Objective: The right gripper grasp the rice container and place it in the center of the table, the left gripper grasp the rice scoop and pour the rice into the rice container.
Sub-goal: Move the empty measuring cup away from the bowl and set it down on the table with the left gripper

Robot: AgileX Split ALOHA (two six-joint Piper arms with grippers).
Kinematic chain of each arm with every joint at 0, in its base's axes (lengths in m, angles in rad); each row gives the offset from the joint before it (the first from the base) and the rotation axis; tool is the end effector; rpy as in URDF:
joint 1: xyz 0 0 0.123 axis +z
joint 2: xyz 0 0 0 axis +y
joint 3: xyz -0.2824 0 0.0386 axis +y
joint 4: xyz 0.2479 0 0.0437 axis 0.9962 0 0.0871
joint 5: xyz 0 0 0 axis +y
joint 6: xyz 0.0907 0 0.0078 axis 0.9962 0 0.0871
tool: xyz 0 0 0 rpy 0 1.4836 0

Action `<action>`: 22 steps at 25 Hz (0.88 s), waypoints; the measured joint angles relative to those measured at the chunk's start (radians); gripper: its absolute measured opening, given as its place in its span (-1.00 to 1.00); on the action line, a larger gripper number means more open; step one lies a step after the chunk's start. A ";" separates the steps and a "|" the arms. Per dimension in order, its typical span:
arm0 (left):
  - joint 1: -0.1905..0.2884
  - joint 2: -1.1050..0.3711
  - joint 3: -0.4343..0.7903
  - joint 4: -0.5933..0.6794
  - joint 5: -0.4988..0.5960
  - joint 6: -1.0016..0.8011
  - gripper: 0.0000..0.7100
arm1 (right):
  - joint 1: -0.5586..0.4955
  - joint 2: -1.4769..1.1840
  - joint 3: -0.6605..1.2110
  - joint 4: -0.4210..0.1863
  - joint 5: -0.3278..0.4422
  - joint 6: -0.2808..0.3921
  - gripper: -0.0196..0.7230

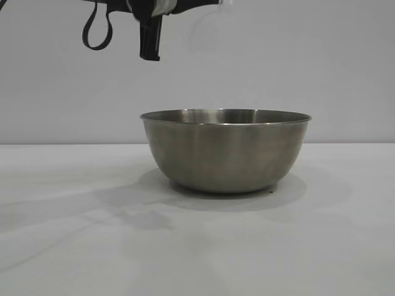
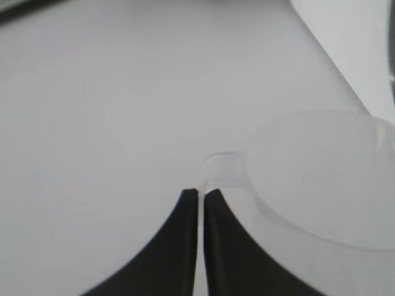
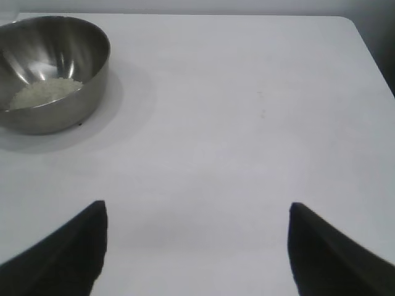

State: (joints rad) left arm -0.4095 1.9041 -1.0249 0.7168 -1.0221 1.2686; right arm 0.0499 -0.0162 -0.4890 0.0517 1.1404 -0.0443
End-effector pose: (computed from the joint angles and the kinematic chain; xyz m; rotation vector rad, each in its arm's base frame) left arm 0.3427 -0.2043 0.2214 1.4912 0.2906 0.5981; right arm -0.0098 0.0038 0.2678 -0.1048 2.1157 0.0659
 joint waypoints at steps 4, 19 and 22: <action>0.000 0.000 0.000 -0.118 -0.025 -0.162 -1.00 | 0.000 0.000 0.000 0.000 0.000 0.000 0.44; 0.000 0.000 0.000 -0.745 -0.052 -0.549 -1.00 | 0.000 0.000 0.000 0.000 0.000 0.000 0.44; 0.000 0.000 0.000 -0.864 -0.023 -0.560 -1.00 | 0.000 0.000 0.000 0.000 0.000 0.000 0.44</action>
State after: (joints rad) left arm -0.4095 1.9041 -1.0249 -0.1476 -1.0449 0.7082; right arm 0.0499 -0.0162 -0.4890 0.0517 1.1404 -0.0443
